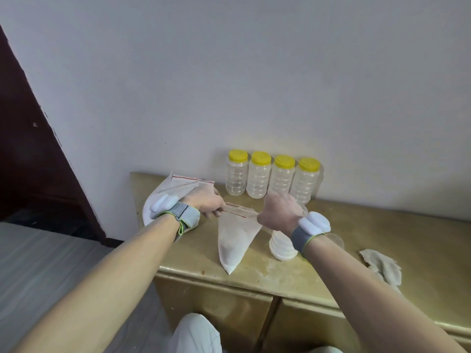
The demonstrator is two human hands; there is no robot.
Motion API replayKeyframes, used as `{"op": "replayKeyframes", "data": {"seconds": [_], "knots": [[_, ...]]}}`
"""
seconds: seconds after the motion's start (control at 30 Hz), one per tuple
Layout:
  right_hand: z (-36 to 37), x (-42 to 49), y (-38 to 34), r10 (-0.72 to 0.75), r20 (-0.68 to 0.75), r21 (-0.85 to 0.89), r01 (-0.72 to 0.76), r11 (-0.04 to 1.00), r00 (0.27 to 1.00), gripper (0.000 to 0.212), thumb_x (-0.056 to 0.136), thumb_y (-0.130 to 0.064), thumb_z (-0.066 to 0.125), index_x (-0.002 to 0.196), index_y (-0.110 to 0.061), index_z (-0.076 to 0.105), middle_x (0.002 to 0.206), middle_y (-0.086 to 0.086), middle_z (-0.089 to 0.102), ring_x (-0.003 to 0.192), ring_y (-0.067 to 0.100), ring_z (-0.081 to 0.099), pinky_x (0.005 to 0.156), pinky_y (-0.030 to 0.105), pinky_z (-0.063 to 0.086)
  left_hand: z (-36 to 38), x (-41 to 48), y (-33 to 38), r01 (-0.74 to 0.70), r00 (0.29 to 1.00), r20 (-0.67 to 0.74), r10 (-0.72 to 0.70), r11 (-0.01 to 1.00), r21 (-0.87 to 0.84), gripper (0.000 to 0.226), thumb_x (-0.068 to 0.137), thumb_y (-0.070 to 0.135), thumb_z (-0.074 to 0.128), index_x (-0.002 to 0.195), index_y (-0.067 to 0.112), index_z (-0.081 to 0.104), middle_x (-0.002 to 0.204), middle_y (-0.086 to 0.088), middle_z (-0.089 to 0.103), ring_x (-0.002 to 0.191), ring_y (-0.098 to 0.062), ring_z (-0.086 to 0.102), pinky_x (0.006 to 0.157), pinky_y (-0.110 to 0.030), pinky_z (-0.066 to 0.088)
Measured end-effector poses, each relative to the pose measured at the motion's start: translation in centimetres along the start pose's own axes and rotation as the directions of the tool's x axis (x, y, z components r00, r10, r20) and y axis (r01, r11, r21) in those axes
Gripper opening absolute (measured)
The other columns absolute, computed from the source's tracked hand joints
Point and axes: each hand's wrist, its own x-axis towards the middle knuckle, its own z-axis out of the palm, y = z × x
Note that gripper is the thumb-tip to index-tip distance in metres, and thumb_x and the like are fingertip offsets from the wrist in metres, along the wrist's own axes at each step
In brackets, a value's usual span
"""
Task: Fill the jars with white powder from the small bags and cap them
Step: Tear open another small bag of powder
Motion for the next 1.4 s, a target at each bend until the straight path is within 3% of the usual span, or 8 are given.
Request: {"op": "replayKeyframes", "data": {"seconds": [0.2, 0.37, 0.5, 0.7, 0.8, 0.93, 1.13, 1.4], "knots": [[1.9, 1.2, -0.8, -0.031, 0.039, 0.016, 0.03, 0.999, 0.999, 0.007, 0.076, -0.009, 0.059, 0.071, -0.012, 0.055, 0.077, 0.006, 0.058, 0.078, 0.029, 0.056, 0.062, 0.03, 0.042, 0.6, 0.4, 0.0, -0.068, 0.997, -0.027, 0.067, 0.998, -0.008, 0.013, 0.08, 0.01, 0.063, 0.091, 0.016, 0.069, 0.062, 0.003, 0.067, 0.043, -0.008, 0.051, 0.044, -0.016, 0.038], [1.4, 3.0, 0.7, 0.017, -0.003, 0.142, -0.017, 0.99, 1.0, 0.002, 0.067, -0.009, 0.062, 0.067, -0.011, 0.064, 0.069, 0.002, 0.071, 0.076, 0.025, 0.066, 0.063, 0.031, 0.056, -1.4, 0.2, -1.3, -0.05, 0.997, 0.059, 0.056, 0.994, -0.095, 0.007, 0.088, 0.012, 0.065, 0.088, 0.019, 0.065, 0.06, 0.002, 0.067, 0.042, -0.008, 0.046, 0.041, -0.018, 0.028], [2.4, 2.7, 0.5, 0.004, -0.019, 0.144, -0.001, 0.99, 1.0, 0.004, 0.071, -0.01, 0.06, 0.069, -0.013, 0.062, 0.066, 0.002, 0.064, 0.07, 0.026, 0.061, 0.055, 0.03, 0.049, -0.5, 0.4, -2.4, -0.022, 0.995, 0.091, 0.036, 0.989, -0.145, 0.006, 0.089, 0.013, 0.064, 0.092, 0.018, 0.062, 0.059, 0.005, 0.066, 0.045, -0.009, 0.048, 0.046, -0.02, 0.03], [6.1, 0.3, 0.7, 0.075, -0.164, 0.483, 0.014, 0.876, 0.984, 0.029, 0.095, -0.035, 0.035, 0.101, -0.015, 0.054, 0.085, 0.008, 0.068, 0.082, 0.034, 0.065, 0.073, 0.04, 0.05, 1.2, -0.6, -4.5, 0.072, 0.995, 0.094, -0.014, 0.756, -0.651, 0.023, 0.078, -0.001, 0.053, 0.095, 0.014, 0.057, 0.087, -0.007, 0.063, 0.06, -0.017, 0.056, 0.051, -0.025, 0.039], [8.4, -1.9, 0.6, 0.104, -0.155, 0.686, 0.031, 0.727, 0.982, 0.035, 0.088, -0.039, 0.029, 0.101, -0.012, 0.048, 0.081, 0.014, 0.067, 0.072, 0.036, 0.068, 0.067, 0.049, 0.058, 3.4, -0.3, -6.2, 0.059, 0.995, 0.103, -0.015, 0.896, -0.44, 0.064, 0.058, 0.006, 0.07, 0.119, 0.017, 0.052, 0.11, -0.007, 0.062, 0.085, -0.015, 0.058, 0.058, -0.025, 0.046], [10.8, -2.8, 1.2, 0.157, 0.05, 0.747, -0.141, 0.65, 0.986, 0.023, 0.071, -0.022, 0.041, 0.093, -0.021, 0.048, 0.074, 0.011, 0.071, 0.062, 0.033, 0.069, 0.059, 0.049, 0.059, 6.7, -0.1, -6.5, -0.051, 0.981, 0.165, 0.106, 0.95, -0.307, 0.118, 0.055, 0.022, 0.091, 0.148, 0.025, 0.019, 0.14, 0.005, 0.048, 0.129, -0.012, 0.046, 0.104, -0.027, 0.04], [14.1, -2.3, 2.6, 0.076, 0.283, 0.619, -0.243, 0.747, 0.956, 0.042, 0.082, -0.02, 0.054, 0.122, -0.021, 0.045, 0.087, 0.006, 0.071, 0.069, 0.024, 0.073, 0.066, 0.043, 0.062, 8.7, 1.1, -3.1, -0.175, 0.978, 0.008, 0.207, 0.848, -0.5, 0.126, 0.042, 0.034, 0.097, 0.139, 0.044, 0.017, 0.142, 0.008, 0.041, 0.133, -0.01, 0.041, 0.112, -0.029, 0.037], [15.9, -2.3, 1.6, 0.056, 0.283, 0.677, -0.241, 0.695, 0.958, 0.07, 0.058, -0.056, 0.079, 0.114, -0.031, 0.044, 0.082, 0.002, 0.072, 0.064, 0.024, 0.072, 0.057, 0.042, 0.061, 9.8, 2.9, -2.3, -0.156, 0.987, -0.039, 0.157, 0.856, -0.493, 0.124, 0.03, 0.044, 0.1, 0.134, 0.033, 0.032, 0.133, 0.003, 0.054, 0.127, -0.014, 0.051, 0.112, -0.038, 0.042]]}}
